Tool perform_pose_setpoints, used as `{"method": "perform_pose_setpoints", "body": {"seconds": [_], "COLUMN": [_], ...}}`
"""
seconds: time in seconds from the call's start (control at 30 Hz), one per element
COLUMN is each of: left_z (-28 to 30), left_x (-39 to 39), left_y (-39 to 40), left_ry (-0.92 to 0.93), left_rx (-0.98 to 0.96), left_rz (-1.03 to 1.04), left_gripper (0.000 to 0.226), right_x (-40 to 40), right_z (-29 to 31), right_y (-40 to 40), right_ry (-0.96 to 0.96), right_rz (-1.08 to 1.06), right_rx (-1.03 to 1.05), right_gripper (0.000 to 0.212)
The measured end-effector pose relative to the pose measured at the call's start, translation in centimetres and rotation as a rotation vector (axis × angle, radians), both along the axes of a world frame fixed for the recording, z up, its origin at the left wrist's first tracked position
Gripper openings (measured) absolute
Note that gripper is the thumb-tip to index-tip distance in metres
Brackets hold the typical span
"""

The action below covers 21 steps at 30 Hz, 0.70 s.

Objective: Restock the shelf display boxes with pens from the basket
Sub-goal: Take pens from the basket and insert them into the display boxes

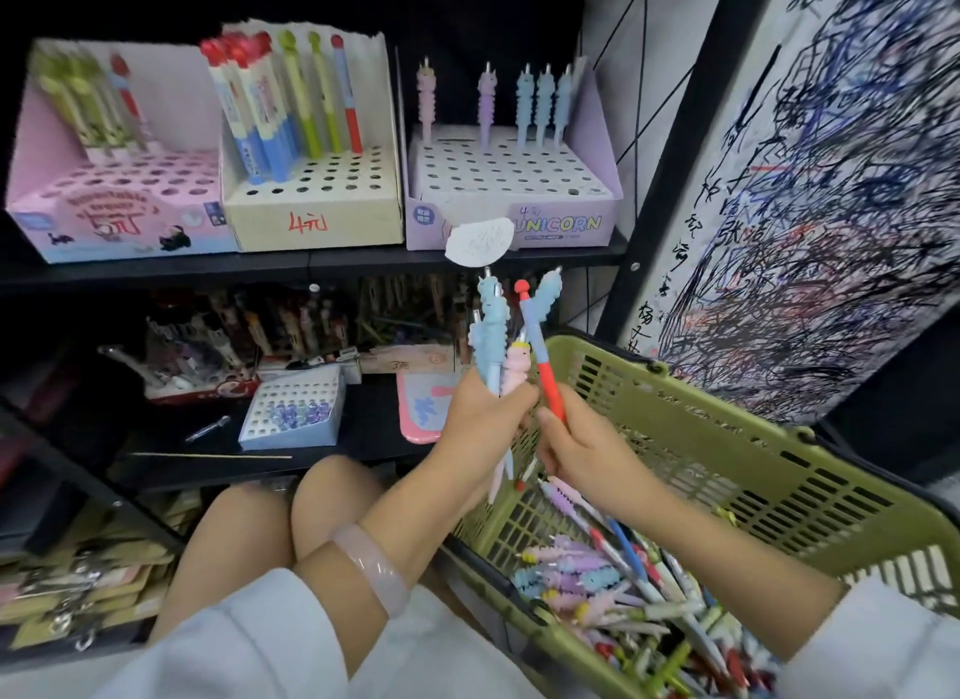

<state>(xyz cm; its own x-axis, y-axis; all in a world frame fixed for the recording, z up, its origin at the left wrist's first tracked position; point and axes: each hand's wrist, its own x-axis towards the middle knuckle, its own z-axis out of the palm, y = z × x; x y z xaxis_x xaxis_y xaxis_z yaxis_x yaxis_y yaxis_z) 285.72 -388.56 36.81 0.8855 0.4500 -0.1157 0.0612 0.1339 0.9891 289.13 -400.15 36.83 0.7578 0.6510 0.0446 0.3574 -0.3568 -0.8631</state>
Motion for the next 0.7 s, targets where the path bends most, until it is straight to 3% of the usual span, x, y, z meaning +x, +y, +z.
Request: {"method": "perform_pose_setpoints", "body": {"seconds": [0.1, 0.23, 0.33, 0.4, 0.5, 0.57, 0.63, 0.7], "left_z": [0.2, 0.4, 0.7, 0.9, 1.0, 1.1, 1.1, 1.3], "left_x": [-0.4, -0.9, -1.2, -1.4, -1.5, -1.6, -1.6, -1.6], "left_y": [0.2, 1.0, 1.4, 1.5, 2.1, 2.2, 2.1, 2.2], "left_ry": [-0.027, -0.093, -0.118, -0.107, -0.099, -0.08, -0.067, -0.056], "left_rx": [-0.042, -0.071, -0.048, -0.035, 0.005, 0.024, 0.009, -0.019], "left_rz": [-0.009, -0.025, -0.021, -0.025, -0.069, -0.114, -0.144, -0.159], "left_gripper": [0.019, 0.008, 0.015, 0.015, 0.011, 0.014, 0.015, 0.015], "right_x": [-0.6, -1.1, -1.3, -1.4, -0.4, 1.1, 2.3, 3.2], "right_z": [0.4, 0.7, 1.1, 1.6, 2.3, 3.1, 3.9, 4.7], "right_y": [0.6, 0.7, 0.7, 0.5, 0.8, 1.6, 2.7, 4.0], "right_ry": [-0.019, -0.078, -0.138, -0.161, -0.002, 0.282, 0.513, 0.521], "right_rz": [0.037, 0.103, 0.163, 0.202, 0.007, -0.161, -0.173, -0.173], "right_rx": [0.001, -0.151, -0.284, -0.3, -0.068, 0.114, 0.29, 0.388], "right_gripper": [0.034, 0.06, 0.066, 0.057, 0.037, 0.036, 0.034, 0.031]}}
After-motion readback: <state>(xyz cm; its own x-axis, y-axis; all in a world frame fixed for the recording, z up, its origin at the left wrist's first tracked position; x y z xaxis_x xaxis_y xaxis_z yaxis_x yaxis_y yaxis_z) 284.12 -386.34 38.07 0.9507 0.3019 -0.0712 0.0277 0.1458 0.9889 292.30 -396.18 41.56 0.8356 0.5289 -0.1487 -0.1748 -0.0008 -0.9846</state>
